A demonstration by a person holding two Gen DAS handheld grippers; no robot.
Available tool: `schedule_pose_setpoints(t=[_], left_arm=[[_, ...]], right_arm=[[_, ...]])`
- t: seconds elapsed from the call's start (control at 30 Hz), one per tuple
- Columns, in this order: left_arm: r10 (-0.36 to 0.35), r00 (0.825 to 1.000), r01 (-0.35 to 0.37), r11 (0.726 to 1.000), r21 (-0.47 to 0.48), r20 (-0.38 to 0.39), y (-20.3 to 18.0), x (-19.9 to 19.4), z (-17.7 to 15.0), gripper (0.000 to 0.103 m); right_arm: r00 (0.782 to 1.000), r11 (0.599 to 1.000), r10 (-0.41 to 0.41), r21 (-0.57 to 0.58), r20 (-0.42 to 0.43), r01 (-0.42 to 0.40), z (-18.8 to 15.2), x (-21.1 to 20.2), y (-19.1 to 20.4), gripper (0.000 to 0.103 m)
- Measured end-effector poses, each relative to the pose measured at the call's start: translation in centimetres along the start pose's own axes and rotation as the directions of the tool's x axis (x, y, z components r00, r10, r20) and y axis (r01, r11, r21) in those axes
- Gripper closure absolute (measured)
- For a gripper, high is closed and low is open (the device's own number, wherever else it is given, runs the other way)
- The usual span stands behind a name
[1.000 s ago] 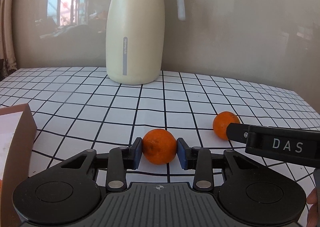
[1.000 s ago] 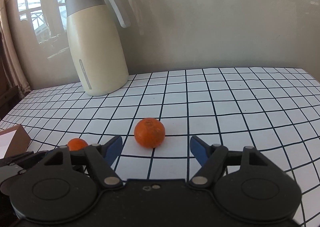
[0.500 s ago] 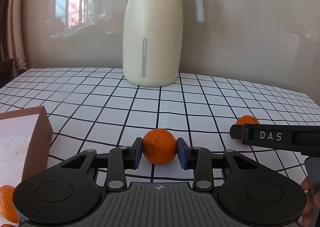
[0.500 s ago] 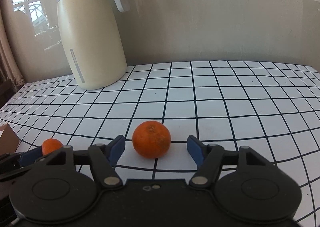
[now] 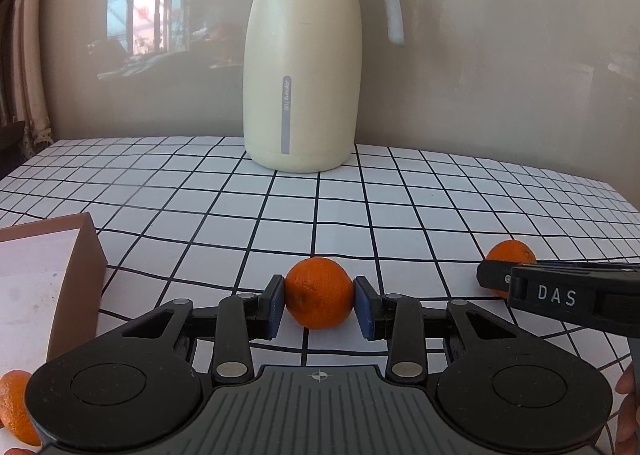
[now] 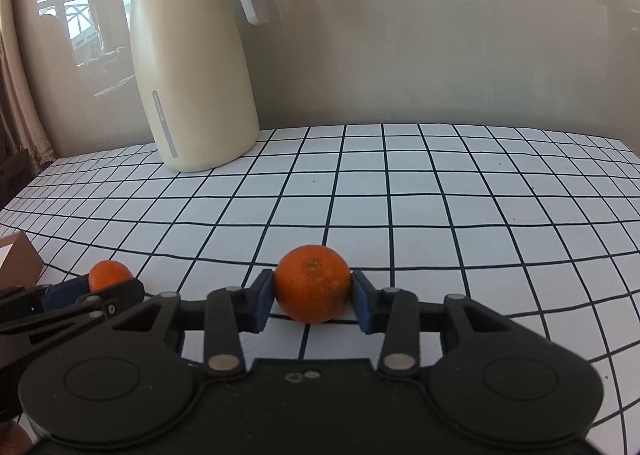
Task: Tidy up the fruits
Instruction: 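Grasp an orange with the left tool while the right tool grasps another orange, then lift and carry both held oranges over the white box with both tools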
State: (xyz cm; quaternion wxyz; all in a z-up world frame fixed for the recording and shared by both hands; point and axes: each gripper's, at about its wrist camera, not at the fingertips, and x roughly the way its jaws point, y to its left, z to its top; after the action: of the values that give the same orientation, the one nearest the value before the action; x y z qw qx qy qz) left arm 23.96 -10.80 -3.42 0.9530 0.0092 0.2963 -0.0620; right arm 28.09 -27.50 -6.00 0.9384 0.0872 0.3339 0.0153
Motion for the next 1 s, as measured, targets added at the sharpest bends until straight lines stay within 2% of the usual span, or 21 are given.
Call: schedule_pose_setpoints(t=[0.47,0.77,1.0], left_arm=[[-0.065,0.998,0.065,0.998,0.015,-0.015,0.9,-3.9,-2.2,0.066],[-0.090,0.996,0.090,0.995,0.039,-0.007,1.4,-6.8,-3.5,0.066],[-0.100,0.995,0.100,0.994,0.053,0.009,1.8,-9.0,-4.2,0.066]], right_arm=[[0.999,0.999,0.048,0.022,0.004,-0.048,-3.1,-6.0,1.3,0.071],[0.999,0.999,0.040,0.013,-0.001,-0.040,-5.3,-8.9,2.2,0.071],[0.999,0.999,0.041,0.006,0.026,-0.041,-6.1,-10.7,3.2,0.071]])
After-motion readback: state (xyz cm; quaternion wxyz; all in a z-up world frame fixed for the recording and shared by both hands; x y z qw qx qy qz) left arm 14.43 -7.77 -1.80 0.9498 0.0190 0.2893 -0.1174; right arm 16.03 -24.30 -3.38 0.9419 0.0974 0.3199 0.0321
